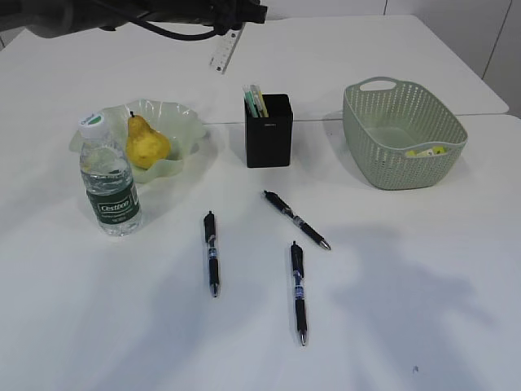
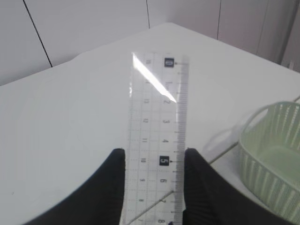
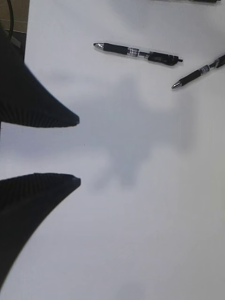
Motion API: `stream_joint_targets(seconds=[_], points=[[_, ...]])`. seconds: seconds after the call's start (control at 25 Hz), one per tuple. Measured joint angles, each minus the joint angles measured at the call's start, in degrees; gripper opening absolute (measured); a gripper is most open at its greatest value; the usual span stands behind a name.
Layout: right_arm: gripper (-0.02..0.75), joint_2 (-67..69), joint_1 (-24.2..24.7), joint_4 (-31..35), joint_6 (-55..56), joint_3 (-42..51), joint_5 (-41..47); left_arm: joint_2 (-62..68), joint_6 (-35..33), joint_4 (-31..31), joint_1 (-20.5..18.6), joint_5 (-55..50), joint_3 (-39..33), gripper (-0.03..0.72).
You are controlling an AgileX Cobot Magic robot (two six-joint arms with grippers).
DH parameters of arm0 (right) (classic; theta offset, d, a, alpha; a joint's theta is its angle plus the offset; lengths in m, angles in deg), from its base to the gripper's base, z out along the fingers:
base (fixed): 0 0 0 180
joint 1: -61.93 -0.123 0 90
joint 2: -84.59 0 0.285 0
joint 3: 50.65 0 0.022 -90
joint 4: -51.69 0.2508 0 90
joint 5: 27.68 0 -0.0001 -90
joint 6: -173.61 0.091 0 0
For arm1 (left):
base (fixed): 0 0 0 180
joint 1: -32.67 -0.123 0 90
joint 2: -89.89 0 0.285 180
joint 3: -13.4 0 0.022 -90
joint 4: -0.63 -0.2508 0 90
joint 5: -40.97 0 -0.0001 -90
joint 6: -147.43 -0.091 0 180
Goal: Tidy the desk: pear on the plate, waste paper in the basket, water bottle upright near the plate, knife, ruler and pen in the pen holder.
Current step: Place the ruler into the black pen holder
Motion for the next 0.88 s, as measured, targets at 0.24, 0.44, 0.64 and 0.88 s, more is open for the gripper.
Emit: stream_joint_targets(seconds=[0.24,0.44,0.64,0.88], points=[[0.280,0.00,0.00,0.00,0.00,0.00,-2.20,1.17,0.00,5.74,0.12,6.90,0.00,0.270],[0.280,0.00,0.00,0.00,0.00,0.00,-4.90,2.38,0.00,8.08,1.45,10.80,0.00,0.270],[0.280,0.00,0.00,-0.15,0.00,0.00,-6.56,3.70,0.10,8.56,3.24,13.52,0.00,0.270],[0.280,0.00,0.00,-2.15,0.10,0.00,-6.72,5.82,0.10,8.80,4.50,16.14,0.00,0.270]])
